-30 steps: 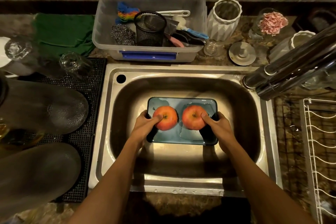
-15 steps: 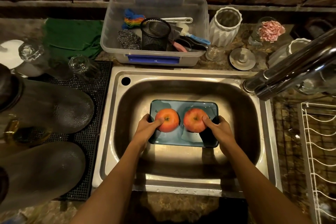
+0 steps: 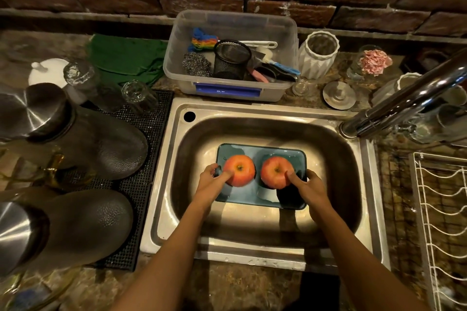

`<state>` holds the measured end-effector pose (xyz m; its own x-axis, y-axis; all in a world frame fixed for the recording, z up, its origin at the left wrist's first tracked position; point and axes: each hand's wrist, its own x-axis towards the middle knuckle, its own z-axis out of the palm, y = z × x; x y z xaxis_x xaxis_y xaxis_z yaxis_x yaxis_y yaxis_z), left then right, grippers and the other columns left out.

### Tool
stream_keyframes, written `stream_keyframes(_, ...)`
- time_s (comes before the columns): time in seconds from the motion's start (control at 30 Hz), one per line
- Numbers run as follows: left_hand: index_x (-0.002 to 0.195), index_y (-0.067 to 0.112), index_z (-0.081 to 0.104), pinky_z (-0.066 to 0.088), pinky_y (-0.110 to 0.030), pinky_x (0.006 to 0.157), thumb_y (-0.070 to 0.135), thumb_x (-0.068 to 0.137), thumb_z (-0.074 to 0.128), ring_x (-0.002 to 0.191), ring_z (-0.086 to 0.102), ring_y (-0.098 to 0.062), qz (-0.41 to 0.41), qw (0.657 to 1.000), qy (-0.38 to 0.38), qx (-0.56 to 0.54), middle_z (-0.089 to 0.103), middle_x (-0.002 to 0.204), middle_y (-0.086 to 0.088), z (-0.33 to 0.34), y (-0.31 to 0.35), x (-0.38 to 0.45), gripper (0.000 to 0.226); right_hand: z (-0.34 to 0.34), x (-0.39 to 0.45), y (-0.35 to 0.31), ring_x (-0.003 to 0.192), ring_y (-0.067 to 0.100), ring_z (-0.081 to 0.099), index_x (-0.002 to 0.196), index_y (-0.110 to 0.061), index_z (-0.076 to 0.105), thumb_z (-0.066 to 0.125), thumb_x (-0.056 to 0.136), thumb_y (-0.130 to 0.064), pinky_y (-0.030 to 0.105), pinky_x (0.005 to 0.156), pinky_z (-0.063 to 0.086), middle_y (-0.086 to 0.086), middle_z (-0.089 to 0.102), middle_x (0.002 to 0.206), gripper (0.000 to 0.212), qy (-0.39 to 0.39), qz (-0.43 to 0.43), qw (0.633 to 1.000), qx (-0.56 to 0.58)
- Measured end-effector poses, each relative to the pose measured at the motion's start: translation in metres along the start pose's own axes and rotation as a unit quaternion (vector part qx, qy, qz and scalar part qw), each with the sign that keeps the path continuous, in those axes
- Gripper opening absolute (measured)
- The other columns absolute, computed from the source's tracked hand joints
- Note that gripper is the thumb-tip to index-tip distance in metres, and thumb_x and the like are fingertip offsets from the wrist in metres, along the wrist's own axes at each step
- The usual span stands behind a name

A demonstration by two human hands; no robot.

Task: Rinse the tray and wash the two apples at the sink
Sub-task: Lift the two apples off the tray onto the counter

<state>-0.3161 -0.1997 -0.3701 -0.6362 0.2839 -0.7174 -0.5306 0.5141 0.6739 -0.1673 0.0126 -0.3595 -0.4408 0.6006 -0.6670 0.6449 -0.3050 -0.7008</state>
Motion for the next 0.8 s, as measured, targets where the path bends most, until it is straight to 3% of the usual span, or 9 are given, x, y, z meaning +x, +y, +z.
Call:
stream_keyframes(0.13, 0.151, 0.016, 0.037, 0.039, -0.044, 0.113, 0.029, 0.086, 0.077, 0.140, 0.041, -0.031, 0.037, 0.997, 0.017, 0.069, 0.038, 0.155, -0.012, 0.001, 0.003, -0.003, 0.077, 0.003, -0.005, -0.006, 0.094, 0.014, 0.063, 0.117, -0.015, 0.056, 0.078, 0.085, -0.031, 0.034, 0.087, 0.052, -0.006, 0.064, 0.099, 0.042, 0.020, -0.048, 0.995, -0.087)
stream_keyframes(0.23, 0.151, 0.020, 0.035, 0.039, -0.044, 0.114, 0.030, 0.075, 0.084, 0.138, 0.037, -0.027, 0.107, 0.977, 0.035, 0.181, 0.036, 0.149, -0.008, 0.009, 0.006, -0.003, 0.091, 0.014, -0.002, -0.006, 0.123, 0.028, 0.055, 0.140, -0.017, 0.048, 0.082, 0.069, -0.051, 0.048, 0.103, 0.049, 0.008, 0.055, 0.136, 0.086, 0.014, -0.104, 0.968, -0.227)
stream_keyframes(0.3, 0.151, 0.023, 0.032, 0.039, -0.042, 0.113, 0.039, 0.072, 0.085, 0.138, 0.035, -0.026, 0.159, 0.950, 0.026, 0.267, 0.033, 0.149, -0.005, 0.017, 0.010, -0.003, 0.097, 0.025, -0.004, -0.007, 0.138, 0.033, 0.041, 0.150, -0.013, 0.036, 0.083, 0.073, -0.045, 0.047, 0.113, 0.038, 0.013, 0.040, 0.152, 0.095, 0.001, -0.125, 0.945, -0.301)
stream_keyframes(0.5, 0.154, 0.033, 0.022, 0.040, -0.041, 0.111, 0.045, 0.073, 0.083, 0.139, 0.034, -0.030, 0.196, 0.871, -0.001, 0.451, 0.025, 0.157, -0.005, 0.038, 0.014, 0.005, 0.102, 0.039, 0.001, -0.001, 0.144, 0.035, 0.030, 0.156, -0.016, 0.022, 0.084, 0.074, -0.034, 0.046, 0.117, 0.033, 0.016, 0.029, 0.158, 0.104, -0.025, -0.183, 0.894, -0.408)
stream_keyframes(0.67, 0.151, 0.035, 0.031, 0.048, -0.045, 0.103, 0.034, 0.073, 0.085, 0.133, 0.041, -0.033, 0.184, 0.891, 0.016, 0.414, 0.034, 0.150, -0.005, 0.037, 0.008, 0.010, 0.095, 0.036, 0.002, 0.005, 0.132, 0.037, 0.043, 0.152, -0.014, 0.031, 0.082, 0.074, -0.028, 0.048, 0.107, 0.042, 0.018, 0.042, 0.144, 0.095, -0.017, -0.204, 0.906, -0.370)
stream_keyframes(0.8, 0.146, 0.035, 0.038, 0.054, -0.048, 0.095, 0.039, 0.070, 0.086, 0.125, 0.048, -0.034, 0.191, 0.895, 0.027, 0.403, 0.041, 0.144, -0.005, 0.035, 0.008, 0.011, 0.090, 0.033, 0.002, 0.005, 0.122, 0.033, 0.051, 0.143, -0.014, 0.043, 0.078, 0.076, -0.037, 0.043, 0.100, 0.046, 0.014, 0.052, 0.135, 0.079, -0.001, -0.219, 0.912, -0.346)
